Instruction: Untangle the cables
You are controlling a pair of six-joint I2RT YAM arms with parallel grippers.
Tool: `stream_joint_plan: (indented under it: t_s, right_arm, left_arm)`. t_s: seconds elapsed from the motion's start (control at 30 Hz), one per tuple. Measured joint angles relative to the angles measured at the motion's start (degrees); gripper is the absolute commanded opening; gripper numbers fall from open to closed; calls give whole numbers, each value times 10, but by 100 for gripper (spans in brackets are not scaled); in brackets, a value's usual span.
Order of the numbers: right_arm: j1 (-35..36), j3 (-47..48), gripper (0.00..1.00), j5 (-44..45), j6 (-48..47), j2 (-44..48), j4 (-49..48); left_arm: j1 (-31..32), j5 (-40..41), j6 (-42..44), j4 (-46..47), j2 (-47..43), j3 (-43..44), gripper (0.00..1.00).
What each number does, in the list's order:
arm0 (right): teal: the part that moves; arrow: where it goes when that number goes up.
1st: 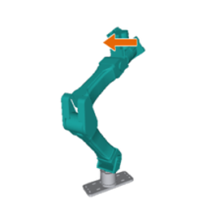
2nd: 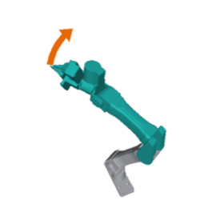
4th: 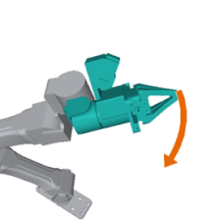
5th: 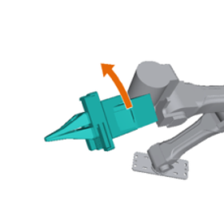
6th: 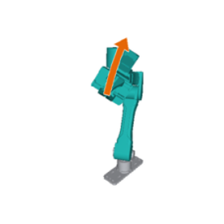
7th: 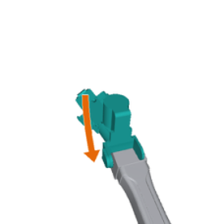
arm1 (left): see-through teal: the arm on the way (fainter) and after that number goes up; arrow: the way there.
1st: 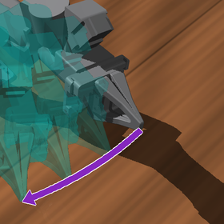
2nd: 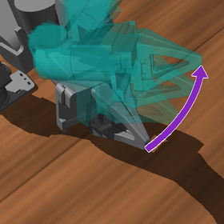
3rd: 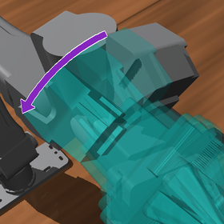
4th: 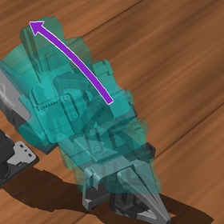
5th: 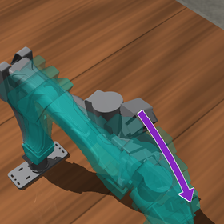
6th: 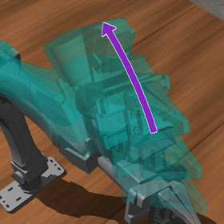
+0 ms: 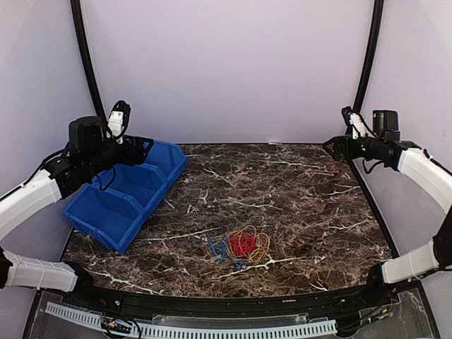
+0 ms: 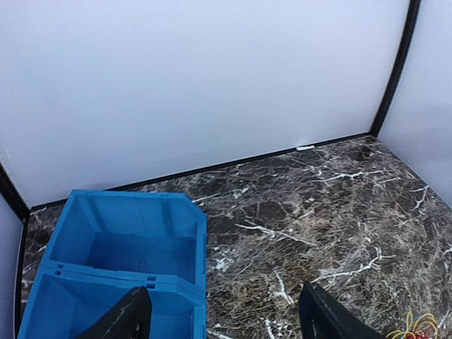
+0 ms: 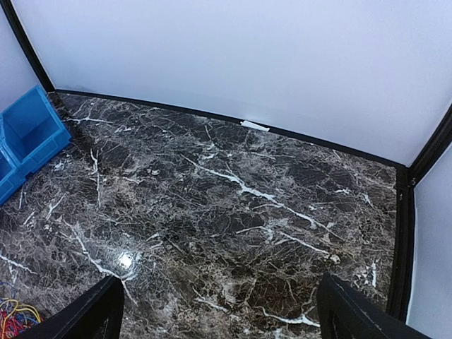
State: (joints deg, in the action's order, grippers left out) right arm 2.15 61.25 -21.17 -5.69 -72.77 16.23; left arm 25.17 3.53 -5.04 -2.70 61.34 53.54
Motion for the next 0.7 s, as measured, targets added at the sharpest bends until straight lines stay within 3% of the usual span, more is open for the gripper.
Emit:
stream_joint_plan:
  t_s: [0.27,0.43,0.7]
  right_arm:
    - [-4,-35,97,-71,-47,-2,-23]
    - [-4,-37,90,-144,-105,-3,-16]
    - [38,-42,78,-212,-206,-20,46]
  left_arm:
    - [95,-106,47,-4,67,68,73]
    - [166,-159,63,-5,127,81,72]
    - [223,-202,56,-7,238,83,64]
